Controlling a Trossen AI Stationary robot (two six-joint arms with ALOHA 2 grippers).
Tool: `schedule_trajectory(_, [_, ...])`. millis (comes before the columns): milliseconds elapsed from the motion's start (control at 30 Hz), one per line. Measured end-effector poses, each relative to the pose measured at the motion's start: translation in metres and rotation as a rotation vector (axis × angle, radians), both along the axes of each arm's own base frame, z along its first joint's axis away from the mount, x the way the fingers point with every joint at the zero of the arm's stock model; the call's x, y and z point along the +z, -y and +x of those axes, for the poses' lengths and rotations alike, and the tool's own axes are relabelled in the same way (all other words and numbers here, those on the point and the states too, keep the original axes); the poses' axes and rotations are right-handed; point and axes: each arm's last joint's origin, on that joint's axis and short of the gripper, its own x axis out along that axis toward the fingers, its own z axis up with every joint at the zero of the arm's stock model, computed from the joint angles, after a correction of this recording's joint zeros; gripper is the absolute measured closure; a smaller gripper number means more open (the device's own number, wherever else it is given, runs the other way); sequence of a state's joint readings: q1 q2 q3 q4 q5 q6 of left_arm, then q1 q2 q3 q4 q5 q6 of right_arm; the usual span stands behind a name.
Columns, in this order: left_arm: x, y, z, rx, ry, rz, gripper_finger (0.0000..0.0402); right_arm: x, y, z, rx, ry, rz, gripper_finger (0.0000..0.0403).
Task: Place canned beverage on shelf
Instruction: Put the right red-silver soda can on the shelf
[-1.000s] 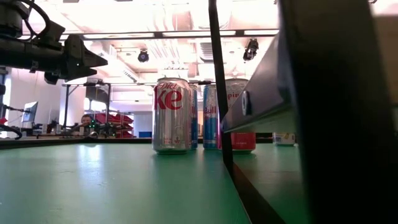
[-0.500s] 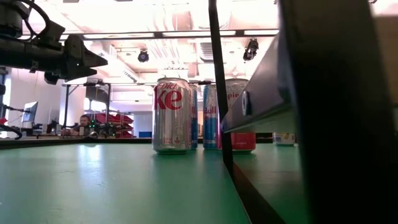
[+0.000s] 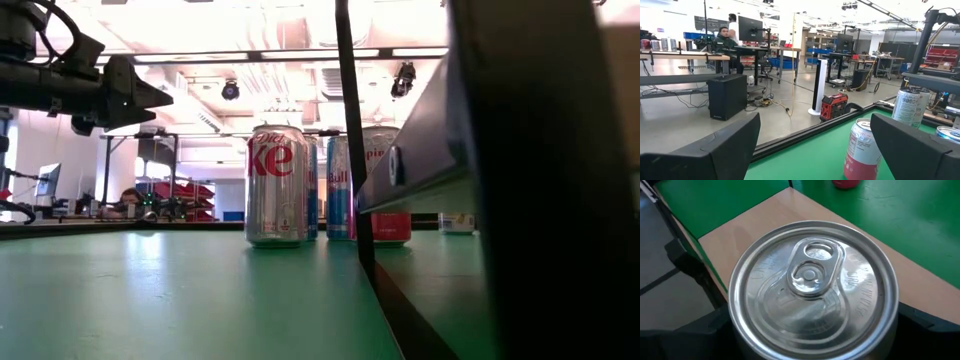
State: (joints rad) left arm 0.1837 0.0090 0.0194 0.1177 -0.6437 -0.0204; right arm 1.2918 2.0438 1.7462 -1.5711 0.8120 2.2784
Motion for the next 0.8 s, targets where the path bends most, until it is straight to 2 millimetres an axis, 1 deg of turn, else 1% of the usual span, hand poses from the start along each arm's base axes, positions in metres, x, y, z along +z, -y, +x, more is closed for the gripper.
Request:
schedule_trajectory(233, [0.000,0.000,0.000,0.000,0.001,0.000,0.0038,-0.001,0.003,0.008,-0.026,-0.008,0.000,0.0073])
schedule_trajectory(600, [0.000,0.000,0.000,0.000,0.000,0.000,0.0038,-0.002,0.004,0.009,-0.108,-0.009,0.065,0.0024])
schedule_trajectory(700, [0.000,0.000,0.000,0.001,0.000,0.000,0.0038,0.002,0.002,0.009,-0.145,-0.008,0.113,0.0020])
schedule_trajectory(800, [0.000,0.000,0.000,0.000,0.000,0.000,0.0038,0.010,-0.002,0.010,-0.159,-0.032,0.158,0.0019])
